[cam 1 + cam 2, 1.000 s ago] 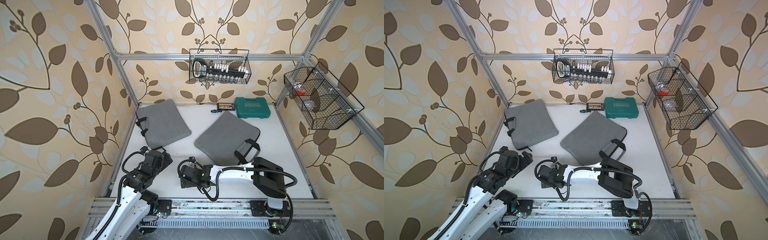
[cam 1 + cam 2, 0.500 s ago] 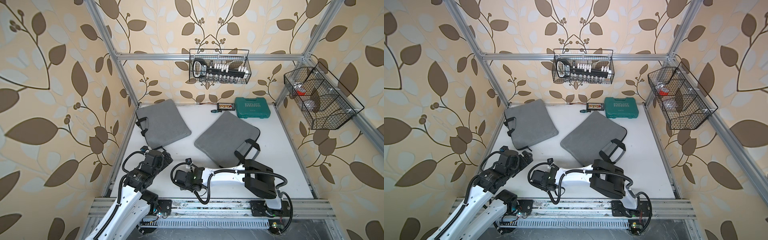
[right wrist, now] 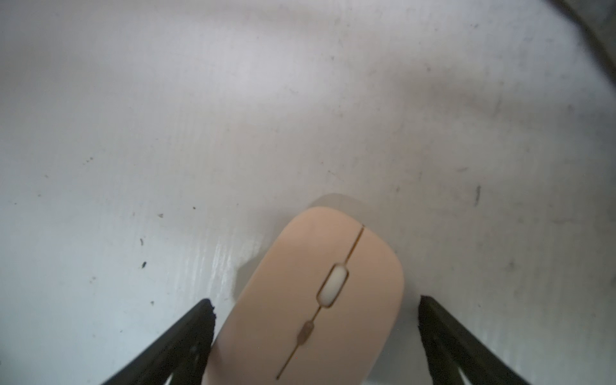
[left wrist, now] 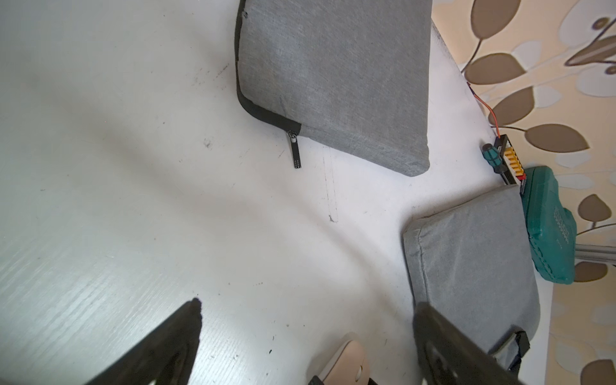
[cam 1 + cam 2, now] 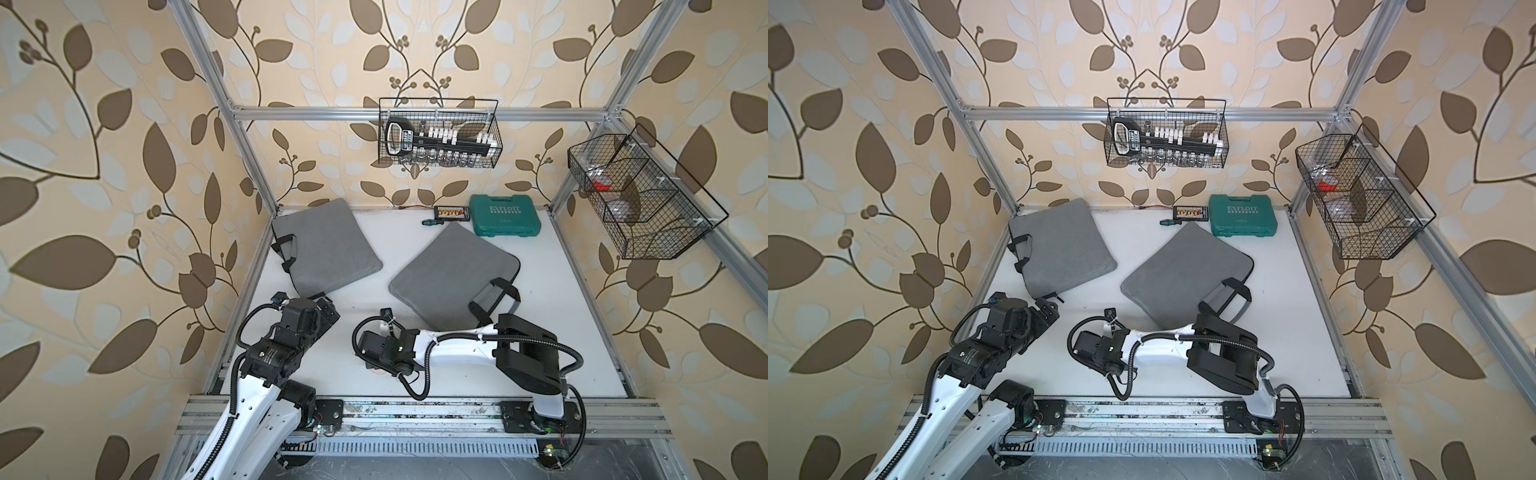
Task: Put the mouse into the laptop bag
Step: Pick up the mouse from the center of the board, then open the zippered laptop bag at the center of the board.
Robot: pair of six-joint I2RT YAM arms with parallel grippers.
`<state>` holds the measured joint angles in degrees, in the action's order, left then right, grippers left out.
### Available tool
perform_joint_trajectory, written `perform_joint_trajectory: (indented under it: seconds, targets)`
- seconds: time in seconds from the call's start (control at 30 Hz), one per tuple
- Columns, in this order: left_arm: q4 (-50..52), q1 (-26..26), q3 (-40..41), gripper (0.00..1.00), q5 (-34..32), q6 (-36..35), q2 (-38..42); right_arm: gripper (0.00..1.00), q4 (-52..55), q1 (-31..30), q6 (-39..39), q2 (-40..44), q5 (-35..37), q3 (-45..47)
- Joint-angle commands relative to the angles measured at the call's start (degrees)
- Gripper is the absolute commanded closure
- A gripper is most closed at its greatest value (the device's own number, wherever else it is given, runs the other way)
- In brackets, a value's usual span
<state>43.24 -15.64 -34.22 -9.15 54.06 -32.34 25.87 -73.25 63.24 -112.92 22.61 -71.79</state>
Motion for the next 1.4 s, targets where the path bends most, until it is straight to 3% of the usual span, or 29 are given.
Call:
perform_joint_trajectory:
  seconds: [0.0, 0.3, 0.37, 0.47, 0.67, 0.77, 0.87, 0.97, 1.03, 1.17, 1.23, 1.37]
  targets:
    - [0.5, 0.4, -2.1, 0.01, 0.7, -0.8, 0.5, 0.07, 4.5, 0.1, 3.4, -0.7, -1.7, 6.1]
    - [-0.3, 0.4, -1.9, 0.01, 2.3, -0.8, 0.6, 0.09, 5.3, -1.4, 2.5, 1.8, -0.8, 7.8]
    - [-0.9, 0.4, -1.7, 0.01, 2.7, -0.8, 0.4, 0.13, 5.2, -1.3, 1.7, 0.4, -1.6, 6.3]
    - [-1.8, 0.4, -1.3, 0.01, 3.6, -0.9, -0.3, 0.31, 5.6, -1.3, 1.2, -1.7, -2.5, 4.3]
    - [-5.0, 0.4, -0.7, 0.01, 6.7, -2.2, -1.3, 0.4, 4.8, -1.2, 1.2, -1.9, -3.7, 4.6]
    - [-9.1, 0.4, -0.2, 0.01, 11.3, -4.6, -2.3, 0.42, 4.1, 0.3, 1.4, 1.9, -3.5, 7.4]
    - [-14.4, 0.4, -0.2, 0.01, 18.2, -7.4, -5.2, 0.43, 3.4, 4.3, 1.4, 11.2, -1.7, 12.5]
    - [-22.1, -0.4, -0.1, 0.01, 24.8, -7.7, -10.4, 0.42, 3.2, 10.3, 0.2, 24.4, 1.0, 18.5]
    - [-26.2, -3.7, -1.6, 0.02, 25.9, -8.3, -15.2, 0.42, 2.7, 16.8, -2.2, 35.6, 1.8, 23.2]
    - [-28.5, -19.2, -9.6, 0.01, 14.9, -12.1, -25.4, 0.4, -0.7, 33.2, -8.9, 56.6, 0.4, 32.5]
    - [-31.4, -26.2, -14.3, 0.01, 11.6, -14.9, -32.4, 0.4, -3.0, 45.0, -13.4, 65.9, -2.9, 35.7]
    - [-30.5, -33.7, -29.3, 0.06, 9.8, -21.2, -49.2, 0.42, -4.7, 67.8, -19.4, 68.9, -17.2, 36.5]
